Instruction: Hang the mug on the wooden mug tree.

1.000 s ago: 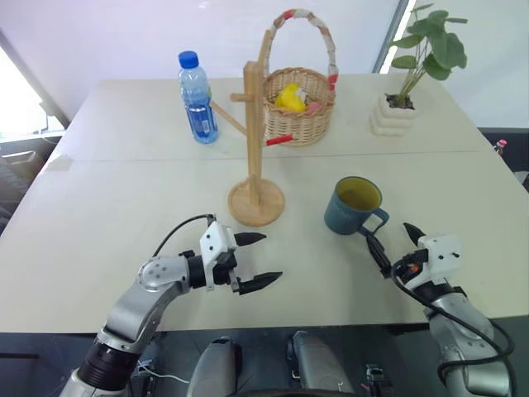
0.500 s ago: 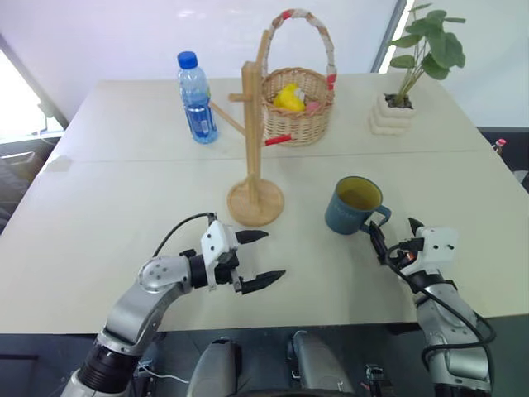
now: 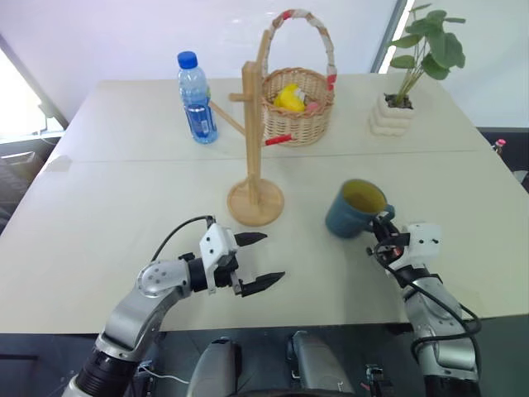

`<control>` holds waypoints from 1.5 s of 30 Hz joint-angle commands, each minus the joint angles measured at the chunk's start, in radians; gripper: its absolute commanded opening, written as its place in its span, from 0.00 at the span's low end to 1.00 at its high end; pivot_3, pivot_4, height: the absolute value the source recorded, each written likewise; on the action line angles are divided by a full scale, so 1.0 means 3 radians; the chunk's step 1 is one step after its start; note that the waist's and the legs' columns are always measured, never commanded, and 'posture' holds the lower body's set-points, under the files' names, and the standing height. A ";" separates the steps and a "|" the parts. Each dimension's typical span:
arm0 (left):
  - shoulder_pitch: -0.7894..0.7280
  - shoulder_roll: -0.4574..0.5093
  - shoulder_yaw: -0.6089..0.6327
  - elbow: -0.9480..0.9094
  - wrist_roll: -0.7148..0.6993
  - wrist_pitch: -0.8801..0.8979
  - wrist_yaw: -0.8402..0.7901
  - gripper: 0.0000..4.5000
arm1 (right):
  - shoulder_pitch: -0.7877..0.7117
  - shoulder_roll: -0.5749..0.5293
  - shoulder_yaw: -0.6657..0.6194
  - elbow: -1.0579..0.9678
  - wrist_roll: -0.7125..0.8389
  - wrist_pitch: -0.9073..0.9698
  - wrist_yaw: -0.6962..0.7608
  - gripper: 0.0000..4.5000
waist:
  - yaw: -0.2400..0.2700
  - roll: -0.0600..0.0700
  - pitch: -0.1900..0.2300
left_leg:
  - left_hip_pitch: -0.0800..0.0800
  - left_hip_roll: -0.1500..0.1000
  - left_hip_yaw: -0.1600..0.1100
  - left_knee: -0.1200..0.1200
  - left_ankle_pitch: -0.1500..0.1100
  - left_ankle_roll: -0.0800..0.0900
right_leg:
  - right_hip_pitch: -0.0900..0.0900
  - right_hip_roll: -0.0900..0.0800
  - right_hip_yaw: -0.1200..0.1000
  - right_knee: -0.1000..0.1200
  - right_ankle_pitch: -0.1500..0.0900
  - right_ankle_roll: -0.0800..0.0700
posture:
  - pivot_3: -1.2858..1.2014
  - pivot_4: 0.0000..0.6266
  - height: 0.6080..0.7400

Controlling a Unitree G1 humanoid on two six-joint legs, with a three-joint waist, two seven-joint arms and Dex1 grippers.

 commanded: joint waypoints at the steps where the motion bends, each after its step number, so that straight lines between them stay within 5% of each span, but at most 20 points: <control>1: 0.0000 -0.0003 0.0064 -0.0078 -0.0021 -0.0063 0.0021 1.00 | 0.0008 -0.0136 0.0073 -0.0248 -0.0094 -0.0015 0.0096 0.00 | 0.0000 0.0000 0.0000 | 0.0000 0.0000 0.0000 0.0000 0.0000 0.0000 | 0.0000 0.0000 0.0000 0.0000 0.0000 0.0000 | 0.52 0.24 1.00; 8: -0.0033 -0.0007 0.0422 0.0128 -0.0141 -0.0094 0.0094 1.00 | -0.0305 -0.1139 0.0612 -0.0719 -0.0793 -0.0396 0.0859 0.00 | -0.0015 0.0001 0.0002 | 0.0001 0.0000 0.0001 0.0001 0.0000 0.0000 | -0.0001 0.0002 0.0000 0.0002 0.0000 0.0000 | 0.52 0.24 1.00; 12: -0.0056 0.0034 0.0534 0.0209 -0.0159 -0.0144 0.0025 1.00 | -0.0915 -0.1406 0.0735 -0.0893 -0.0712 -0.0190 0.1152 0.00 | -0.0010 -0.0001 0.0003 | 0.0002 0.0000 -0.0002 0.0002 0.0000 0.0000 | 0.0000 0.0005 -0.0003 0.0002 0.0000 0.0001 | 0.52 0.24 1.00; 26: -0.0103 0.0191 0.1008 0.0006 -0.0575 0.0011 -0.0006 1.00 | -0.2553 -0.1507 0.0954 -0.0043 -0.0566 -0.0049 0.1882 0.00 | 0.0000 -0.0010 0.0007 | -0.0003 -0.0002 -0.0004 0.0001 0.0000 0.0000 | -0.0002 -0.0003 -0.0005 -0.0003 0.0001 0.0000 | 0.52 0.24 1.00; 45: -0.0152 0.0359 0.1114 -0.0139 -0.0730 0.0154 0.0015 1.00 | -0.3212 -0.1259 0.1199 0.0851 -0.0685 -0.0481 0.2141 0.00 | -0.0001 -0.0009 0.0007 | -0.0005 -0.0002 -0.0003 0.0001 0.0000 0.0000 | -0.0005 -0.0006 -0.0004 -0.0003 0.0001 0.0000 | 0.52 0.24 1.00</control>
